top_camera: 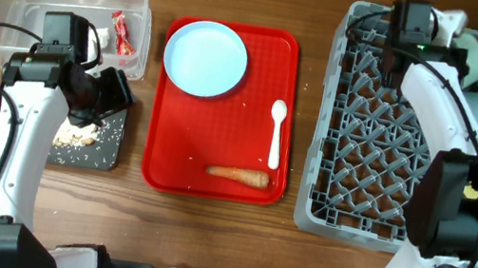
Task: Sort waste into correct bins and load items into the dishwasher rack
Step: 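Grasp the green bowl with the right gripper and place it in the rack, then grasp the light-blue plate with the right gripper and stand it in the rack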
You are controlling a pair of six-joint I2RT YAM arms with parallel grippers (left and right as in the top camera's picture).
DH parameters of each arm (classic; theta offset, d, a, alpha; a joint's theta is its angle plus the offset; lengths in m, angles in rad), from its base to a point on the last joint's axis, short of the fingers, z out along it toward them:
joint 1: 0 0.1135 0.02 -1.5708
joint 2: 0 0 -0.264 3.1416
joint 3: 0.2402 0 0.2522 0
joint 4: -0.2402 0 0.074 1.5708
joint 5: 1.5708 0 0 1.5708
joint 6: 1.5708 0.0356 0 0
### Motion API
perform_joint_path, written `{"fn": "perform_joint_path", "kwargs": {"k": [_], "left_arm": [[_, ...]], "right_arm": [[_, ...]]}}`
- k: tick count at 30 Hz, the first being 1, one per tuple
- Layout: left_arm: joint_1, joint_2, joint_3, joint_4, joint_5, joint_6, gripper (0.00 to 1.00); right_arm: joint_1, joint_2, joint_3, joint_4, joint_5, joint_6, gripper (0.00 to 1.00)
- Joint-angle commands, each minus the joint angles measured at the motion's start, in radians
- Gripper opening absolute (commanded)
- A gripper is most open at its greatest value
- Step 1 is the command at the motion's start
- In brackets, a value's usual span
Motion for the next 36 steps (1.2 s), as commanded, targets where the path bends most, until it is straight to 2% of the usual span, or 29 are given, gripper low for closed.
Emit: {"fn": "perform_joint_path", "kwargs": {"k": [1,5,9,11,14,16,17,18,21,25,27,30,33,36], "left_arm": [[0.004,-0.013,0.005,-0.001,-0.002,0.002,0.66],[0.004,-0.013,0.005,-0.001,-0.002,0.002,0.66],[0.004,-0.013,0.005,-0.001,-0.002,0.002,0.66],[0.004,-0.013,0.005,-0.002,-0.002,0.002,0.66],[0.004,-0.013,0.005,0.0,-0.002,0.002,0.67],[0.004,-0.013,0.005,0.0,-0.002,0.002,0.68],[0.004,-0.013,0.005,0.0,-0.002,0.002,0.72],[0.004,-0.013,0.005,-0.001,-0.002,0.002,0.73],[0.004,-0.013,0.005,-0.001,-0.003,0.002,0.74],[0.004,-0.013,0.005,-0.004,-0.003,0.002,0.75],[0.004,-0.013,0.005,-0.012,-0.003,0.002,0.75],[0.004,-0.013,0.005,-0.022,-0.003,0.002,0.75],[0.004,-0.013,0.005,-0.023,-0.003,0.002,0.75],[0.004,-0.013,0.005,-0.023,-0.002,0.002,0.75]], "right_arm": [[0.025,0.019,0.001,-0.145,-0.193,0.126,0.05],[0.026,0.008,0.002,-0.242,-0.35,0.172,0.28],[0.026,-0.065,0.003,-0.263,-0.574,0.17,0.31],[0.026,-0.125,0.006,-0.257,-0.718,0.167,0.38],[0.026,-0.227,0.006,-0.194,-1.059,0.151,0.66],[0.03,-0.263,0.006,-0.106,-1.388,0.145,0.71],[0.038,-0.264,0.006,-0.081,-1.464,0.146,0.71],[0.055,-0.264,0.006,-0.057,-1.507,0.179,0.71],[0.135,-0.245,0.006,0.003,-1.498,0.231,0.72],[0.279,-0.192,0.006,0.093,-1.379,0.303,0.82],[0.352,-0.139,0.006,0.157,-1.295,0.314,0.82],[0.424,-0.034,0.006,0.211,-1.167,0.476,0.82],[0.449,0.06,0.006,0.237,-1.164,0.562,0.81],[0.47,0.127,0.006,0.273,-1.16,0.594,0.77]]}}
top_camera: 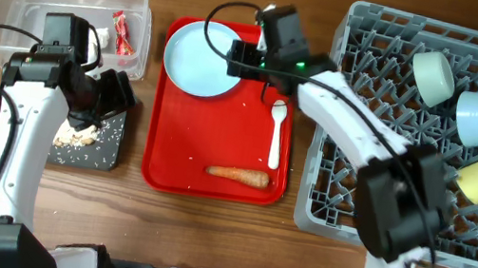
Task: Sort waste into correct bins and load items into the dishwasher rack
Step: 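Grasp the light-blue plate with the right gripper and stand it in the rack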
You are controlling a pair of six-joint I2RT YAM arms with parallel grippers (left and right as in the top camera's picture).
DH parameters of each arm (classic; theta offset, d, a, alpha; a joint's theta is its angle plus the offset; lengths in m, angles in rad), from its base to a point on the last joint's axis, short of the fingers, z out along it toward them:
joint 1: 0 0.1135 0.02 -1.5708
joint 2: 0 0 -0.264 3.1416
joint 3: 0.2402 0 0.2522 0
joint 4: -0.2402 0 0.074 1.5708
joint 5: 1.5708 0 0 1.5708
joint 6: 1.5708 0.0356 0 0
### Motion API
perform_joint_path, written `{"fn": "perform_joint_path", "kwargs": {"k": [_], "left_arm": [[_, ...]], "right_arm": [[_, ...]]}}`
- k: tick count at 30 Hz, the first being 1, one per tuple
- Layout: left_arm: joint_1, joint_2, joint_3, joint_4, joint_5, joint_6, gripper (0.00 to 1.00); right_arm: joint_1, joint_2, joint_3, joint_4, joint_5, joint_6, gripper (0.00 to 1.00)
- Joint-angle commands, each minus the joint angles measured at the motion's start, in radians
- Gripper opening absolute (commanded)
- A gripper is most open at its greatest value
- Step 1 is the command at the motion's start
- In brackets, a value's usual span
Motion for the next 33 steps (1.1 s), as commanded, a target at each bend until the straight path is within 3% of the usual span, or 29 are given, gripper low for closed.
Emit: {"fn": "perform_joint_path", "kwargs": {"k": [1,6,17,20,24,28,33], "left_arm": [[0.004,-0.013,0.005,-0.001,-0.002,0.002,0.75],[0.004,-0.013,0.005,-0.005,-0.002,0.002,0.76],[0.004,-0.013,0.005,-0.005,-0.002,0.002,0.75],[0.004,-0.013,0.005,-0.005,-0.002,0.002,0.75],[0.004,-0.013,0.005,-0.005,-0.002,0.002,0.75],[0.004,-0.013,0.005,-0.005,-0.002,0.002,0.75],[0.004,-0.013,0.005,-0.004,-0.002,0.002,0.75]], "right_arm": [[0.023,0.065,0.007,0.031,0.063,0.086,0.75],[0.038,0.112,0.007,0.045,0.12,0.148,0.63],[0.051,0.169,0.007,0.037,0.115,0.203,0.52],[0.051,0.169,0.007,0.033,0.116,0.206,0.29],[0.048,0.169,0.007,0.006,0.135,0.206,0.12],[0.023,0.168,0.007,-0.085,0.169,0.206,0.04],[-0.024,0.162,0.007,-0.154,0.169,0.197,0.04]]}}
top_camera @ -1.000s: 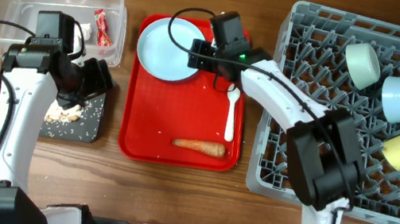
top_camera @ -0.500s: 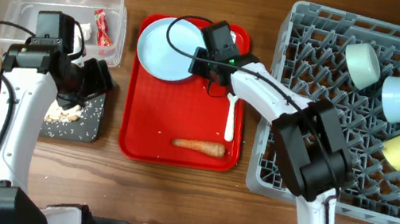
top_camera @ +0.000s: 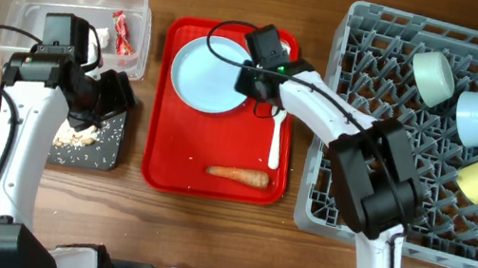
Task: Sort waste into correct bins and load items into the dishwasher rack
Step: 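Grasp the light-blue plate with the right gripper and stand it in the rack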
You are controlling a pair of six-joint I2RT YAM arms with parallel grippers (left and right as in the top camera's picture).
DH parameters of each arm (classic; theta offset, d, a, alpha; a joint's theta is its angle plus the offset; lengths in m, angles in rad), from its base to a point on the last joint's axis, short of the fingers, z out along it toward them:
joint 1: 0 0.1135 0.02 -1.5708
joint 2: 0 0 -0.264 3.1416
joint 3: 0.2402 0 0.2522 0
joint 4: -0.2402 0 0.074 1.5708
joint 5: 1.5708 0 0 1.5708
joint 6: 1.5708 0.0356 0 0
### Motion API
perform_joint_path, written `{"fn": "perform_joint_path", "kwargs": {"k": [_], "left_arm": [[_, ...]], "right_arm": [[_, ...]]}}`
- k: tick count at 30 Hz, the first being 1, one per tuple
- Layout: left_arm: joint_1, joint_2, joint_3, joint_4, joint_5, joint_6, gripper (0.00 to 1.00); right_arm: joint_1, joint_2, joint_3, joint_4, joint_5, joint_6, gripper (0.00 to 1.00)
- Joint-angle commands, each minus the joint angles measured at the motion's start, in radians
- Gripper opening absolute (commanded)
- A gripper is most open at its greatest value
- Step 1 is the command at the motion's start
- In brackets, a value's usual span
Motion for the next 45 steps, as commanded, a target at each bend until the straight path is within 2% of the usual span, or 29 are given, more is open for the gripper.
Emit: {"fn": "perform_joint_path", "kwargs": {"k": [1,8,13,17,20,22,24,32,39,45], "left_arm": [[0.004,-0.013,0.005,0.0,-0.002,0.002,0.75],[0.004,-0.013,0.005,-0.001,-0.002,0.002,0.75],[0.004,-0.013,0.005,0.0,-0.002,0.002,0.75],[0.004,-0.013,0.005,-0.001,-0.002,0.002,0.75],[0.004,-0.013,0.005,0.0,-0.002,0.002,0.75],[0.004,-0.013,0.005,0.0,-0.002,0.002,0.75],[0.004,-0.013,0.005,0.0,-0.002,0.002,0.75],[0.004,-0.013,0.005,-0.001,-0.002,0.002,0.75],[0.004,-0.013,0.005,-0.001,-0.002,0.002,0.75],[0.004,-0.013,0.005,-0.001,-0.002,0.002,0.75]], "right_arm": [[-0.04,0.013,-0.019,-0.058,0.045,-0.012,0.04],[-0.073,-0.199,-0.019,-0.094,0.111,-0.203,0.05],[-0.097,-0.435,-0.019,-0.166,0.3,-0.365,0.04],[-0.122,-0.579,-0.019,-0.225,0.624,-0.46,0.04],[-0.146,-0.64,-0.019,-0.213,0.928,-0.58,0.04],[-0.172,-0.647,-0.019,-0.196,1.044,-0.681,0.04],[-0.203,-0.641,-0.019,-0.195,1.063,-0.734,0.04],[-0.277,-0.529,-0.02,-0.227,1.038,-0.737,0.04],[-0.285,-0.404,-0.02,-0.251,1.038,-0.737,0.04],[-0.283,-0.389,-0.02,-0.256,1.015,-0.737,0.04]]}}
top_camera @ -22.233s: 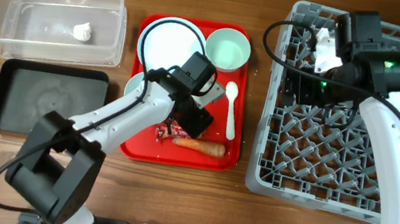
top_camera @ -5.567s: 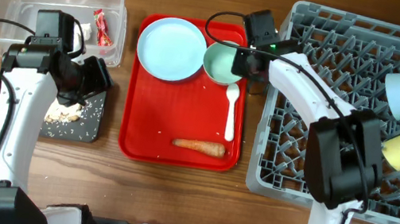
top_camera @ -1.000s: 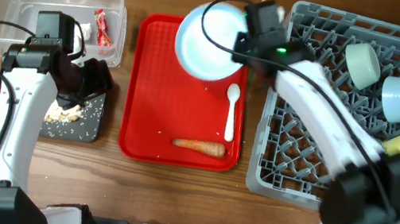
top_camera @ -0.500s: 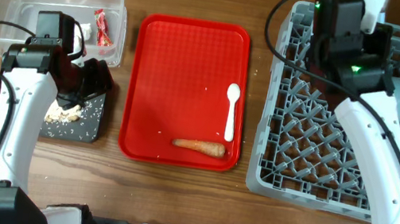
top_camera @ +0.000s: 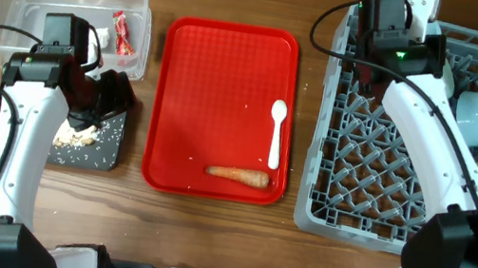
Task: Sort waste into correct bins and load items into the dishwasher rack
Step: 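Grasp the light-blue plate with the right gripper and stand it in the rack, then reach the right gripper to the white spoon and grasp it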
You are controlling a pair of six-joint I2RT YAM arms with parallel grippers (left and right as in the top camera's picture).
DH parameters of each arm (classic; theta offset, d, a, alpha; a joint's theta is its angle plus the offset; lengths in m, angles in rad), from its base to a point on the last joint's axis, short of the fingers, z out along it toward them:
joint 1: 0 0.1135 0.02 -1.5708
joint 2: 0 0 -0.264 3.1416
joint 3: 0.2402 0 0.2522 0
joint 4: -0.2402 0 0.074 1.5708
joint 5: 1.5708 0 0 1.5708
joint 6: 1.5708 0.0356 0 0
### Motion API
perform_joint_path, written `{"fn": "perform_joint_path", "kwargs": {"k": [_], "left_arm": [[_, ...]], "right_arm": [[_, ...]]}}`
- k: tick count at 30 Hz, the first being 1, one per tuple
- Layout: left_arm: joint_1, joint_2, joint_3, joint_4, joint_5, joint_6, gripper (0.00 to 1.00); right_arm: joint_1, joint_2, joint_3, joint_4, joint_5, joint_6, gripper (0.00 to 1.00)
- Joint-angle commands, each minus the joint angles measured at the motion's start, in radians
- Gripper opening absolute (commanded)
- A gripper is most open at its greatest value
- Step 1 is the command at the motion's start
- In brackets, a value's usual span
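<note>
The red tray (top_camera: 229, 75) holds a white spoon (top_camera: 277, 132) and a carrot (top_camera: 238, 176); no plate lies on it. My right gripper (top_camera: 396, 26) hangs over the far left corner of the grey dishwasher rack (top_camera: 358, 172). The wrist hides its fingers. A pale edge (top_camera: 424, 6) beside it looks like the light-blue plate held on edge. A blue cup (top_camera: 476, 114) and a yellow cup lie in the rack. My left gripper (top_camera: 115, 95) hovers over the black bin (top_camera: 87, 150), and its jaws cannot be made out.
A clear plastic bin (top_camera: 68, 1) at the far left holds a red wrapper (top_camera: 120, 33) and a white scrap. Food crumbs (top_camera: 75, 135) lie in the black bin. Cables loop from both arms over the table.
My right gripper was at the plate's right rim on the tray. It is now over the rack's far left corner, and the plate is gone from the tray. The left arm has not moved.
My right gripper was first over the rack's far edge beside a green cup. Then it was at the far rim of the plate on the tray. Then it gripped the rim, with the plate shifted slightly right. Now it is back over the rack with the plate.
</note>
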Motion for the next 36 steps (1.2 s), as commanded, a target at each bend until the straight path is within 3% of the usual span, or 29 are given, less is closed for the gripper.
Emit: {"fn": "perform_joint_path", "kwargs": {"k": [1,4,12,18,24,25,27,28,34,36], "left_arm": [[0.004,-0.013,0.005,-0.001,-0.002,0.002,0.75],[0.004,-0.013,0.005,-0.001,-0.002,0.002,0.75],[0.004,-0.013,0.005,-0.001,-0.002,0.002,0.75],[0.004,-0.013,0.005,-0.001,-0.002,0.002,0.75],[0.004,-0.013,0.005,-0.001,-0.002,0.002,0.75],[0.004,-0.013,0.005,-0.001,-0.002,0.002,0.75],[0.004,-0.013,0.005,-0.001,-0.002,0.002,0.75],[0.004,-0.013,0.005,-0.001,-0.002,0.002,0.75],[0.004,-0.013,0.005,-0.001,-0.003,0.002,0.75],[0.004,-0.013,0.005,0.0,-0.002,0.002,0.75]], "right_arm": [[0.003,0.029,0.001,-0.012,-0.019,0.003,0.04],[0.005,0.029,0.001,-0.074,-0.022,0.038,0.04],[0.005,0.021,0.002,-0.125,0.213,0.127,0.04],[0.017,0.021,0.002,-0.123,0.189,0.117,0.04],[0.051,0.021,0.002,-0.066,0.006,0.074,0.04],[0.054,0.021,0.002,-0.059,-0.03,0.074,0.06],[0.057,0.021,0.002,-0.056,-0.111,0.073,0.35],[0.059,0.021,0.002,-0.056,-0.144,0.074,0.44],[0.059,0.008,0.002,-0.098,-0.222,0.169,0.55],[0.059,-0.024,0.002,-0.117,-0.328,0.188,0.56]]}}
